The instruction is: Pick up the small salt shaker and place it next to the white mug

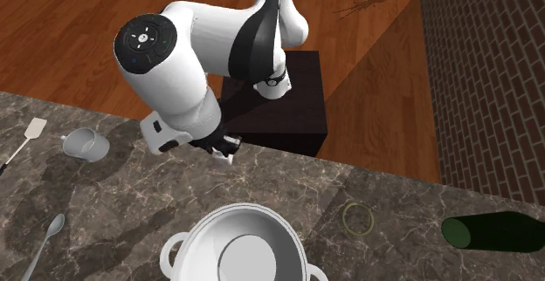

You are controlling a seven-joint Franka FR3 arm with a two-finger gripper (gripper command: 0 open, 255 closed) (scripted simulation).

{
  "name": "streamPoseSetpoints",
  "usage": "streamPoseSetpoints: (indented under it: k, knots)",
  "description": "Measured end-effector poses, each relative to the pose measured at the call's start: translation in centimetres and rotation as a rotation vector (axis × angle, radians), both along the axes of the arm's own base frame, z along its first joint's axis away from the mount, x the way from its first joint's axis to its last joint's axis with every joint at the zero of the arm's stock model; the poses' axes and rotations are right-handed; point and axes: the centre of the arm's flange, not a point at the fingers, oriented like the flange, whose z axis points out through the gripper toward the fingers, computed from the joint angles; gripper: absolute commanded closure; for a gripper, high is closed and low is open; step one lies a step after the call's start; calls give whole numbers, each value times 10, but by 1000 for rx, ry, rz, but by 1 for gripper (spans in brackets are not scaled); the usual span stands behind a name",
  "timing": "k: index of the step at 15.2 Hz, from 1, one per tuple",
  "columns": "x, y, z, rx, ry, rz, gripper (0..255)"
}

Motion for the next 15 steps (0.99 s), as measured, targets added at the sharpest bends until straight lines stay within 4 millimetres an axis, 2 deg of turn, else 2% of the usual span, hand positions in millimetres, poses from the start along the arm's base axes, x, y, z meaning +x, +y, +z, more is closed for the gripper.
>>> streamPoseSetpoints:
  k: [9,11,15]
  knots:
    - [-47,-104,1,1,0,0,255]
    - [-60,-133,-3,1,0,-1,255]
    - [-76,-182,0,0,0,0,255]
